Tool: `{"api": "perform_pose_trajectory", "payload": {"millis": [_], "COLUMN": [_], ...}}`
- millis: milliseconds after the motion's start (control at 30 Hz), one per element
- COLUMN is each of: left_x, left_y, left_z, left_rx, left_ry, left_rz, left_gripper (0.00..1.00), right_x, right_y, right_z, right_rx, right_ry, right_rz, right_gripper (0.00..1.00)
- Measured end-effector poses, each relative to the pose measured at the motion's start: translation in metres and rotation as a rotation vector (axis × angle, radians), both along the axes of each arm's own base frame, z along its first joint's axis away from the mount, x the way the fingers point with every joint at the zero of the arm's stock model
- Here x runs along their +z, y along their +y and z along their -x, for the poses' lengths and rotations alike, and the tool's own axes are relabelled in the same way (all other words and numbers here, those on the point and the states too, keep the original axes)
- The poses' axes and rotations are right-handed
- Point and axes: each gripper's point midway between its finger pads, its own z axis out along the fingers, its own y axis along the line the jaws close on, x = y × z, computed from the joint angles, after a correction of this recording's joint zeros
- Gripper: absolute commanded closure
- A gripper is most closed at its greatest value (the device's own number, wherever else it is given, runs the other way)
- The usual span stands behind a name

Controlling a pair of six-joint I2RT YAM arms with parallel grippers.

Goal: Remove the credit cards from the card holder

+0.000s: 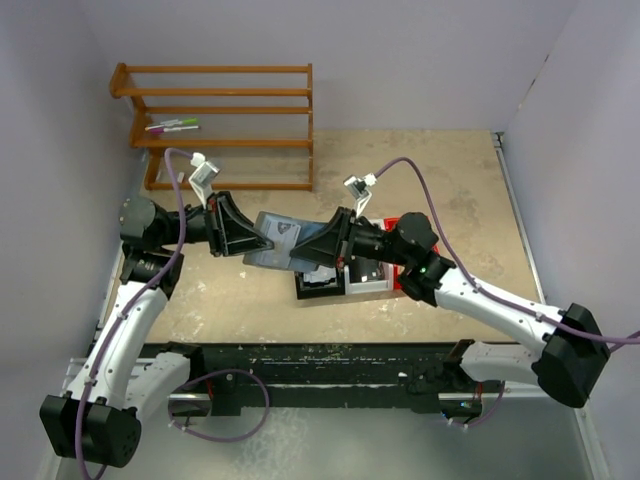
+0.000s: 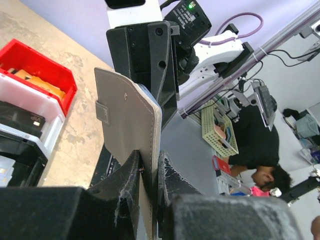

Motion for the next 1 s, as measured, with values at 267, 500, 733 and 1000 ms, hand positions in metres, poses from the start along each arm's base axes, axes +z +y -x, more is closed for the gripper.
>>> {"api": "perform_pose_trajectory", "payload": {"millis": [267,500,733,1000], "left_x": [-0.011,-0.014,-0.008,-0.005], "left_y": [0.002,0.000,-0.002,-0.002], "left_z": [-0.015,-0.012,0.000,0.003], "left_rx": [0.078,0.060,0.005,-0.007], "left_ry": [0.000,0.021,0.031,0.034], "left_rz": [-0.021,-0.030,-0.021,-0.017], "left_gripper": [0.93,0.92,0.90,0.88], "right_x": [-0.012,-0.012,-0.008,-0.007], "right_y": [0.008,0.001,-0.012,-0.015], "right_z": [-0.014,-0.008,0.003,0.004], "right_rx": [-0.019,-0.026,-0.039,-0.044], "right_ry": [0.039,0.035,0.007,0.002], "right_rz": [0.049,0.047,0.011,0.006], "right_gripper": [1.00,1.00,1.00,0.70]}}
